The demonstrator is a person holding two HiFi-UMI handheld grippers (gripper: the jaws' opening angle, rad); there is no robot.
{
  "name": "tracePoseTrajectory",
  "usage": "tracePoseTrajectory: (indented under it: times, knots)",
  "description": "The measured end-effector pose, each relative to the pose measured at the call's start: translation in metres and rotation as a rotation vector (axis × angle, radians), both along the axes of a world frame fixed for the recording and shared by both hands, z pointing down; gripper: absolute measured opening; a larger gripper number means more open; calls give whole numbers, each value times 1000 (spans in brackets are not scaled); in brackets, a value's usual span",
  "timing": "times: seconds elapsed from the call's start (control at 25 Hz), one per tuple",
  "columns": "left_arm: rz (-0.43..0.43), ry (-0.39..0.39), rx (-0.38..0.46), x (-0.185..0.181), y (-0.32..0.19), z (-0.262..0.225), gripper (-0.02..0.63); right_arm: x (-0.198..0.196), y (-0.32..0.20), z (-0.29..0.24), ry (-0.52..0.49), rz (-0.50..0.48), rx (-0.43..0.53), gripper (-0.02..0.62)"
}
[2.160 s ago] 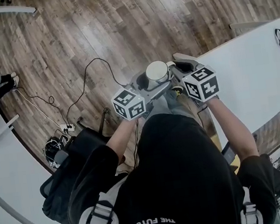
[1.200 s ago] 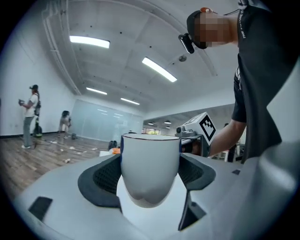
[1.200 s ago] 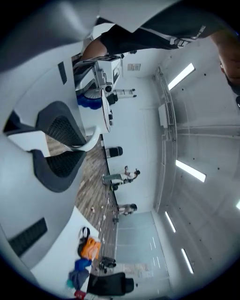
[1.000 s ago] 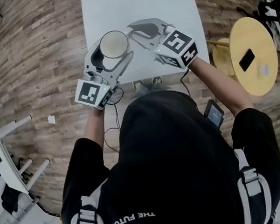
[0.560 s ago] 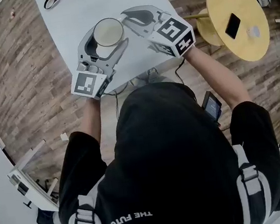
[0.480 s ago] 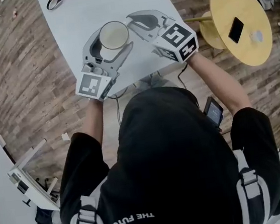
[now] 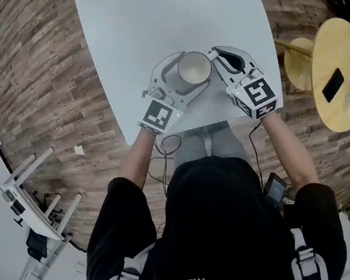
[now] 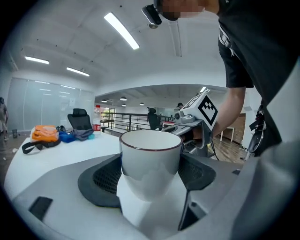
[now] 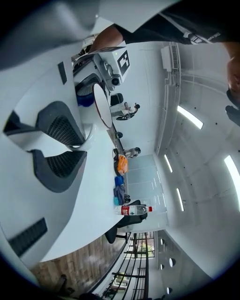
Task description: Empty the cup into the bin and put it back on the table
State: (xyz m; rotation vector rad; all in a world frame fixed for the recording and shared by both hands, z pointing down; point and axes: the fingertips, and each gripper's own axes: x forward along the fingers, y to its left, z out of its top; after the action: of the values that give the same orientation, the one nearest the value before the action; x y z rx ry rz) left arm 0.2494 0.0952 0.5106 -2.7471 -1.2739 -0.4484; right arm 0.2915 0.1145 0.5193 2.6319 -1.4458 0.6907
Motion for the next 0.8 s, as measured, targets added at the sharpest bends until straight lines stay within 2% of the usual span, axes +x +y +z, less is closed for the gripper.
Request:
tracePoseTrajectory:
  times: [0.12, 0.32, 0.8]
  knots:
    - [9, -47, -15, 0, 5, 29, 371, 0, 5, 30, -45, 15, -14, 44]
    - [10, -80, -17, -6, 11, 44, 371, -5, 11, 43, -58, 11, -37, 44]
    - [24, -52, -8, -11, 12, 58, 371, -11, 12, 61, -72, 32, -25, 44]
